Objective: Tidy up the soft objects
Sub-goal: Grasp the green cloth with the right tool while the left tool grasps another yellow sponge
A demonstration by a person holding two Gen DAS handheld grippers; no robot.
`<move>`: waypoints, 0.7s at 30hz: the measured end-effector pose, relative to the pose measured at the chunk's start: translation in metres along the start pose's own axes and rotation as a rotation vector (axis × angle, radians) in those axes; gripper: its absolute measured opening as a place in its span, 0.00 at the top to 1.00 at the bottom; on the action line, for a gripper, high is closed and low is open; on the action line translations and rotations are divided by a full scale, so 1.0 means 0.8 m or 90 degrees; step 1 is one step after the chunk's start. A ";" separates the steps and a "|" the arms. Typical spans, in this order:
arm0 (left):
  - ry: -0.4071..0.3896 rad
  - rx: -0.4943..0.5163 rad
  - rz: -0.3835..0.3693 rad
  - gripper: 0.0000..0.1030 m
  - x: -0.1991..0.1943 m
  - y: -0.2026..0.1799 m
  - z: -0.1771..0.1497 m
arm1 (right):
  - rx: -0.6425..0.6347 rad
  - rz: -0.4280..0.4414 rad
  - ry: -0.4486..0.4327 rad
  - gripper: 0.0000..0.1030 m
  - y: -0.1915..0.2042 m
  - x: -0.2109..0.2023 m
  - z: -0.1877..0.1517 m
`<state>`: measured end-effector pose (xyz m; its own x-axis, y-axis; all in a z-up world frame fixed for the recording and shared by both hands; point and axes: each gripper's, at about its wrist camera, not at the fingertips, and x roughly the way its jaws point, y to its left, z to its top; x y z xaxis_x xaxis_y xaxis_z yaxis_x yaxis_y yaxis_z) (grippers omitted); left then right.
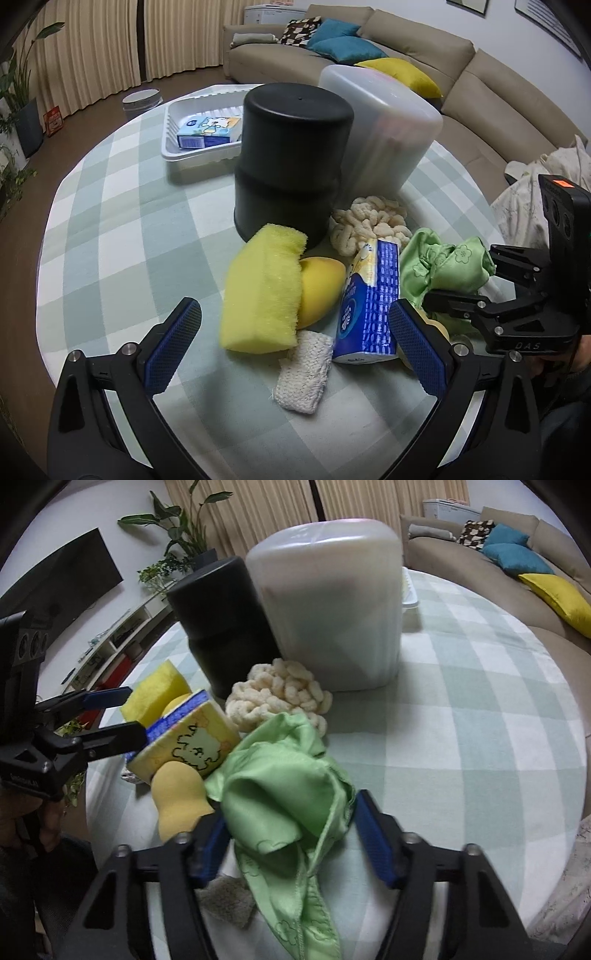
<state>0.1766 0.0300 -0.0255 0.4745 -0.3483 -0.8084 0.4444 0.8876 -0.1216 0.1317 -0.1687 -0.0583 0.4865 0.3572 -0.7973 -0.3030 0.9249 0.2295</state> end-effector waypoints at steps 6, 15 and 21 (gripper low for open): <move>0.008 0.016 0.021 0.01 -0.004 0.001 0.004 | -0.028 0.001 -0.021 0.56 0.002 -0.008 -0.005; 0.022 0.035 0.064 0.09 -0.004 0.015 0.005 | -0.027 0.013 -0.024 0.56 -0.007 -0.012 -0.014; 0.042 0.031 0.036 0.43 0.012 0.016 0.000 | -0.026 0.014 -0.024 0.56 -0.004 -0.011 -0.010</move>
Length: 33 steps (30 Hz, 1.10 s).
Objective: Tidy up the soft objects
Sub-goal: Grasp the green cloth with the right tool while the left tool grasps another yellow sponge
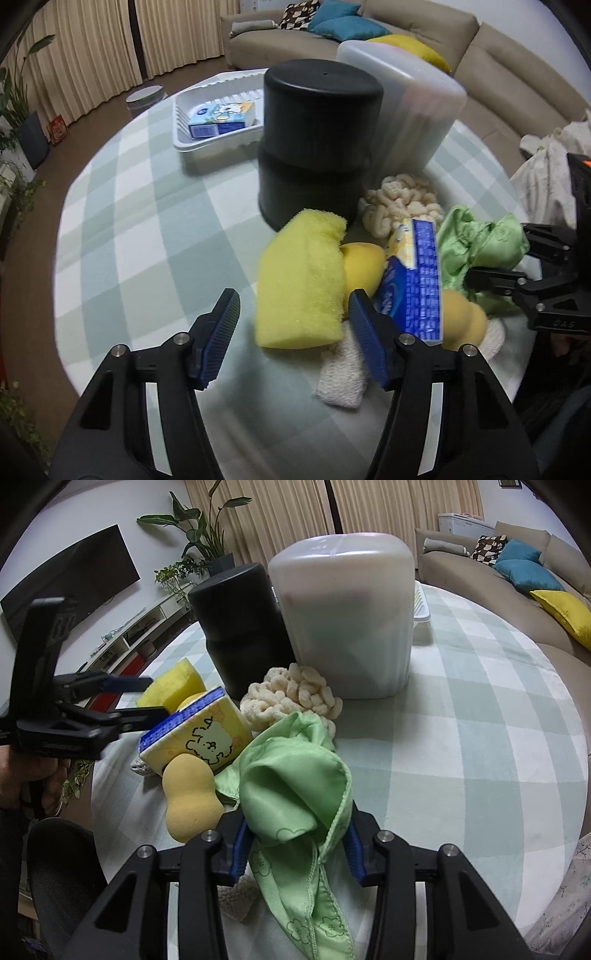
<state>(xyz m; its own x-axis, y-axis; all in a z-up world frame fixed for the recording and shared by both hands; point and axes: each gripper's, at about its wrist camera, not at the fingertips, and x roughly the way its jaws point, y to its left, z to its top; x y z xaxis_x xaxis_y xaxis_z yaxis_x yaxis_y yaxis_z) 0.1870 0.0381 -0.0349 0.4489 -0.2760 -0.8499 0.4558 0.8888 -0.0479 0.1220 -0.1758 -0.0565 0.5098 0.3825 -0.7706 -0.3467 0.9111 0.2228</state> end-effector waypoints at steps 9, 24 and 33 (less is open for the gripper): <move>0.001 0.000 0.020 0.42 -0.002 -0.003 -0.002 | -0.004 -0.002 -0.001 0.56 0.000 0.000 0.000; -0.018 -0.039 -0.003 0.77 -0.009 0.010 -0.011 | 0.000 0.002 -0.002 0.56 -0.001 -0.001 0.003; -0.023 -0.119 0.036 0.78 -0.023 0.016 -0.027 | -0.019 -0.011 -0.006 0.60 0.007 -0.003 0.002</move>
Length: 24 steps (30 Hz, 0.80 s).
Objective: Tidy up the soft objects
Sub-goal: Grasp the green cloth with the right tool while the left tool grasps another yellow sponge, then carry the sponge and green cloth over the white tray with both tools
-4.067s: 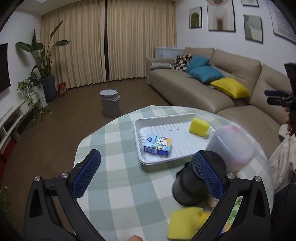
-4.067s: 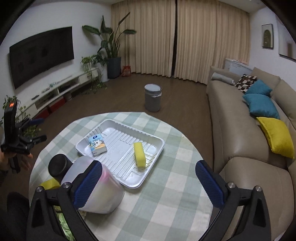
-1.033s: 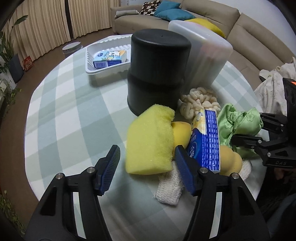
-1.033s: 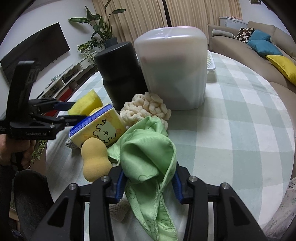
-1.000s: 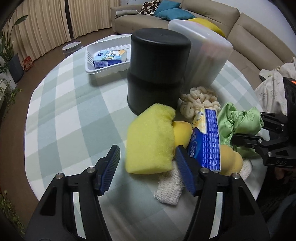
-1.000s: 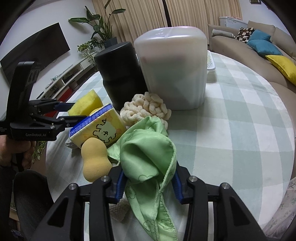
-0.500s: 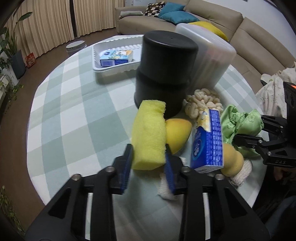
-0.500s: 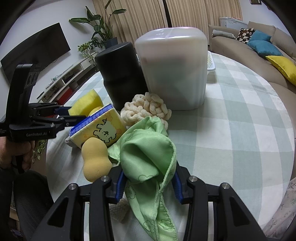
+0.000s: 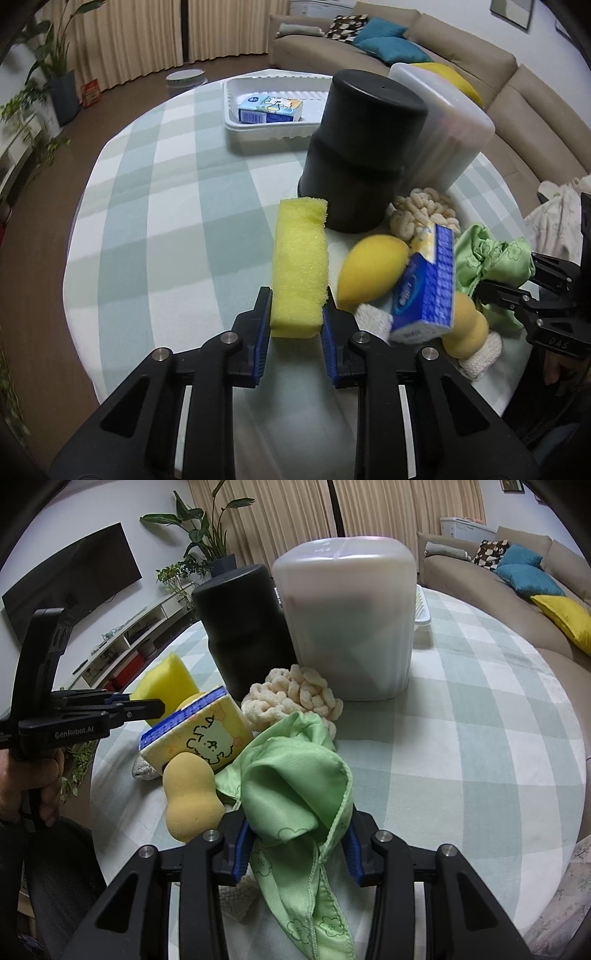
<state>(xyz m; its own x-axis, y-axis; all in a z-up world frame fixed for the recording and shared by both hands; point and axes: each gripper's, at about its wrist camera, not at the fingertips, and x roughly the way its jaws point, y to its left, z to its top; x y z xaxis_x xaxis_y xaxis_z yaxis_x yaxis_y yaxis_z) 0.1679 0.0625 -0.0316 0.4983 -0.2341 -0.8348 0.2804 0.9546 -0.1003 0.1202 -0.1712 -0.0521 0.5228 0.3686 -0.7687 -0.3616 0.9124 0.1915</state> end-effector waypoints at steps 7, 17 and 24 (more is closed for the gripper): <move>-0.028 -0.040 0.022 0.78 -0.035 -0.017 -0.020 | -0.015 -0.008 -0.020 0.66 0.008 -0.018 -0.001; -0.064 -0.065 -0.018 0.78 -0.081 -0.057 -0.053 | -0.014 -0.034 -0.049 0.69 -0.005 -0.072 -0.010; -0.074 -0.071 -0.030 0.78 -0.096 -0.068 -0.065 | -0.017 -0.055 -0.073 0.69 -0.009 -0.118 -0.014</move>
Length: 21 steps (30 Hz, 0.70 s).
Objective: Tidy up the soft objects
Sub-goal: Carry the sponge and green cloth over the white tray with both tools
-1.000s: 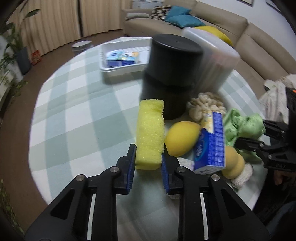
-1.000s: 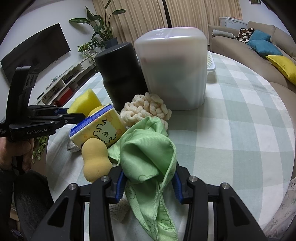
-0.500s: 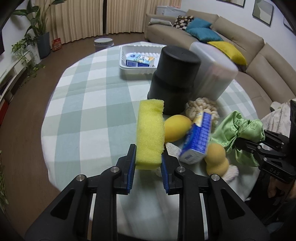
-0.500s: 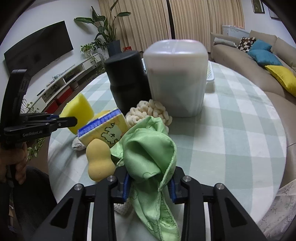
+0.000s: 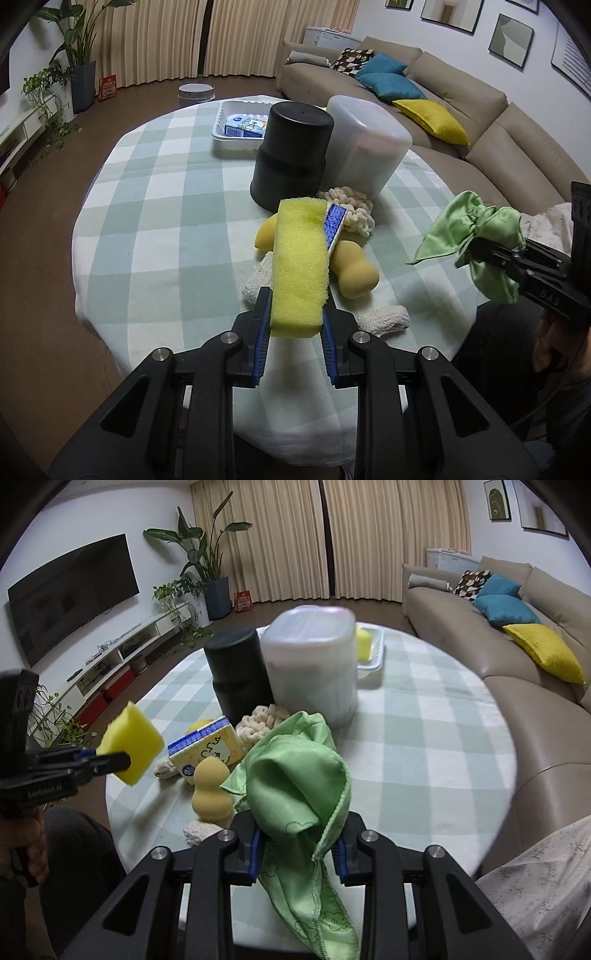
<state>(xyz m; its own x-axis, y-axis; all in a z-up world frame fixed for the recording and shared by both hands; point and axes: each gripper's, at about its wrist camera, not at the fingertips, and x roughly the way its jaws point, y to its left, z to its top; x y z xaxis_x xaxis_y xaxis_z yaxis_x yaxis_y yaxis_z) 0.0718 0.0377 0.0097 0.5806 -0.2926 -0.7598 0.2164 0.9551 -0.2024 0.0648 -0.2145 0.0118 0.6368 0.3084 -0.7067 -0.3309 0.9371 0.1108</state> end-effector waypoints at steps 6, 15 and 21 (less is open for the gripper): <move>-0.006 -0.011 -0.003 0.78 -0.009 0.004 -0.006 | 0.002 -0.018 -0.004 0.69 -0.009 -0.019 0.001; -0.017 -0.011 0.002 0.78 -0.017 0.010 0.000 | 0.016 -0.044 0.002 0.69 -0.030 -0.032 -0.001; -0.044 -0.003 0.028 0.78 -0.033 0.031 0.032 | 0.032 -0.098 -0.020 0.69 -0.072 -0.050 0.017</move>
<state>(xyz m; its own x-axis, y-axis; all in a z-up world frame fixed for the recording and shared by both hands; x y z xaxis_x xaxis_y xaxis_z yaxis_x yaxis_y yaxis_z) 0.0822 0.0678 0.0406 0.6427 -0.2530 -0.7232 0.1858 0.9672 -0.1733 0.0677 -0.2788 0.0434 0.6988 0.1651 -0.6960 -0.1931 0.9804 0.0388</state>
